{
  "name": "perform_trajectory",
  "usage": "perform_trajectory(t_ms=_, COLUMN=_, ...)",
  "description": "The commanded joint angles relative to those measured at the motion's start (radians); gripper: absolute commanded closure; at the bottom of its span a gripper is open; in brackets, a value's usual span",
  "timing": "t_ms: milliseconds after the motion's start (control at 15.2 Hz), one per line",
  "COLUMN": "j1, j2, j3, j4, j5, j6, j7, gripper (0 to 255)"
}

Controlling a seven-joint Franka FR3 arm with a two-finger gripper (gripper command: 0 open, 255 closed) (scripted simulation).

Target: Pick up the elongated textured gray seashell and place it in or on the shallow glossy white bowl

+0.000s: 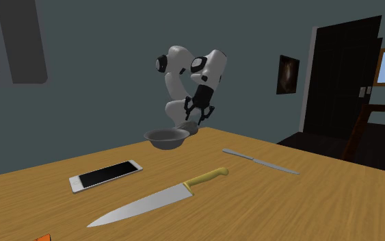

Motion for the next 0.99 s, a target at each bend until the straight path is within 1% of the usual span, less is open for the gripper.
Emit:
perform_trajectory(t_ms=0, j1=0.000, j2=0.003, j3=-0.001, j4=-0.010, j5=0.006, j6=-0.001, j7=0.001, gripper=255)
perform_trajectory(t_ms=264, j1=0.002, j2=0.011, j3=0.000, j4=-0.004, j5=0.008, j6=0.000, j7=0.002, gripper=255)
perform_trajectory(t_ms=594, j1=0.007, j2=-0.003, j3=0.008, j4=0.052, j5=0.026, j6=-0.064, j7=-0.028, gripper=255)
perform_trajectory(t_ms=660, j1=0.006, j2=-0.005, j3=0.007, j4=0.040, j5=0.021, j6=-0.052, j7=-0.023, gripper=255)
perform_trajectory(t_ms=726, j1=0.006, j2=-0.005, j3=0.007, j4=0.040, j5=0.021, j6=-0.052, j7=-0.023, gripper=0)
perform_trajectory(t_ms=792, j1=-0.014, j2=0.241, j3=0.102, j4=0.204, j5=0.006, j6=-0.231, j7=0.047, gripper=0)
perform_trajectory(t_ms=858, j1=-0.047, j2=0.483, j3=0.184, j4=0.369, j5=-0.020, j6=-0.424, j7=0.104, gripper=0)
perform_trajectory(t_ms=924, j1=-0.072, j2=0.720, j3=0.238, j4=0.533, j5=-0.058, j6=-0.628, j7=0.154, gripper=0)
